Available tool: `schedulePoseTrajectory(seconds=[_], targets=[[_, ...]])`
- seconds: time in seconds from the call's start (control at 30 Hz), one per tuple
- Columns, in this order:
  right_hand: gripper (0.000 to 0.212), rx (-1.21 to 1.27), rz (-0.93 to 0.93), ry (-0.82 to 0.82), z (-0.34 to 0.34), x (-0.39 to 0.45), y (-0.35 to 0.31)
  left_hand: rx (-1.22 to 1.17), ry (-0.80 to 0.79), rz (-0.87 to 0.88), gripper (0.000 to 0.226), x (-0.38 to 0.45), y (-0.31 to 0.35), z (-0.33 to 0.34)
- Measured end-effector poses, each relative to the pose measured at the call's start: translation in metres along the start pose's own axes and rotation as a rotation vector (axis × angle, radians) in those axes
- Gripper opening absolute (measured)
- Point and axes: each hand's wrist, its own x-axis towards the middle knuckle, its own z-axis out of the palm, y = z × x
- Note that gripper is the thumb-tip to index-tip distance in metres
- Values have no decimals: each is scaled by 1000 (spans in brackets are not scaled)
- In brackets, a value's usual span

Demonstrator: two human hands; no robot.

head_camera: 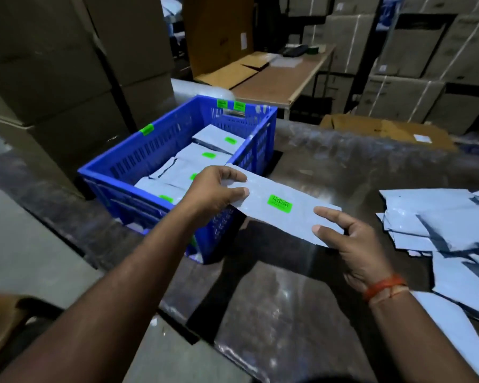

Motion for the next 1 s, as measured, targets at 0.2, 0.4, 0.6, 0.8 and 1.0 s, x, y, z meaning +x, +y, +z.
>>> schedulePoseTrajectory(seconds=[0.2,0.4,0.6,0.8,1.0], targets=[[29,-37,-40,76,58,32,-36,-63,-94,39,24,53,15,-56],[27,-103,-102,175,144,46,-44,-20,-197,82,25,98,5,-132],[21,-284,-181,211,225,81,-59,36,-191,160,21,149,-11,-200],[16,-603,-141,239,274,138,-70,231,-94,180,19,213,-43,-233],[24,-868,10,383,291,198,-76,369,11,163,24,260,-49,-218]])
